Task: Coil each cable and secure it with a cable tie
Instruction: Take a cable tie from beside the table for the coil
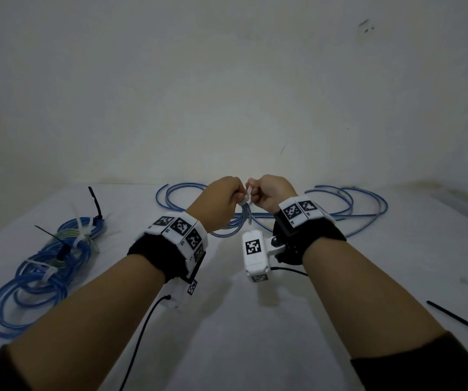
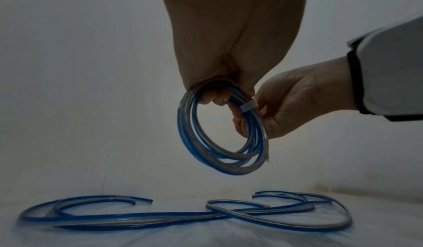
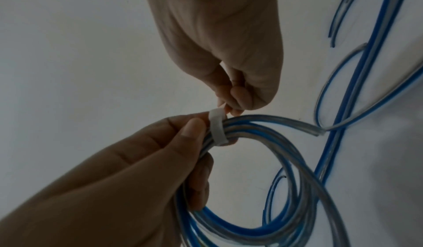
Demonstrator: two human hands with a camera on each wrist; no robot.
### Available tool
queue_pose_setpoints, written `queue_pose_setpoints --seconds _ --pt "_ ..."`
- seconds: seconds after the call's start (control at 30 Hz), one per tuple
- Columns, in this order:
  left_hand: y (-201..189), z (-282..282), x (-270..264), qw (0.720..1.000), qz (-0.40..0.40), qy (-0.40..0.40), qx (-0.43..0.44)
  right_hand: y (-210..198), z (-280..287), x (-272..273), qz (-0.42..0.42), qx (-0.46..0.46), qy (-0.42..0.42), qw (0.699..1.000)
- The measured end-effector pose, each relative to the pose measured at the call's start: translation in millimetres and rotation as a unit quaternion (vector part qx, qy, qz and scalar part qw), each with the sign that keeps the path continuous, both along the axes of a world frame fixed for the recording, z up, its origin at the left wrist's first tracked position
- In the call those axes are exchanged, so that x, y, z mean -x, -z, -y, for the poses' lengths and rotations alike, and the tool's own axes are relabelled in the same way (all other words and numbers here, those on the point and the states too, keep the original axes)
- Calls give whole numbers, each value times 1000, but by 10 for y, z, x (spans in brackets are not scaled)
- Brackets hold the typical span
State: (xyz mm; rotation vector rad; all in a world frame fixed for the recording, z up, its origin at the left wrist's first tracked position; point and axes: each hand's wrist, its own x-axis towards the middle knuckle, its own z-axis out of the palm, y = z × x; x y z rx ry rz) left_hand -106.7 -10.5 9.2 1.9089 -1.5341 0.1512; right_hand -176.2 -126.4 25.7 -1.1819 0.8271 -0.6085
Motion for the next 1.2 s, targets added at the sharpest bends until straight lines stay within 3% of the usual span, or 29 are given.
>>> queue_pose_setpoints --seconds 0.27,0.4,0.5,0.67,0.87,0.93,1.03,1.1,1.2 --pt "-39 -130 46 1000 -15 -21 -9 -72 -79 -75 -38 43 -18 998" --pt "-114 -234 -34 995 -79 -47 45 -151 -214 -123 -11 176 -28 984" --pt "-183 -340 -167 982 -104 -121 104 -239 -426 -135 1 271 -33 962" --pt "-275 -526 -349 950 -155 -199 184 -309 -859 -244 22 221 -153 963" --pt "-349 -845 -303 932 -301 -114 169 -235 -1038 -491 47 181 -183 965" --pt "-356 -966 -349 934 -312 -99 139 -165 -1045 -562 41 166 -189 967" --pt "-318 -1051 -618 969 -188 -163 17 -50 -1045 -701 38 114 -206 971" --pt "-242 -1093 -840 965 -131 -216 -70 24 -1077 -821 52 60 -220 972" --pt "-136 -1145 -1026 951 -122 -239 -154 118 -1147 -1013 39 30 -234 971"
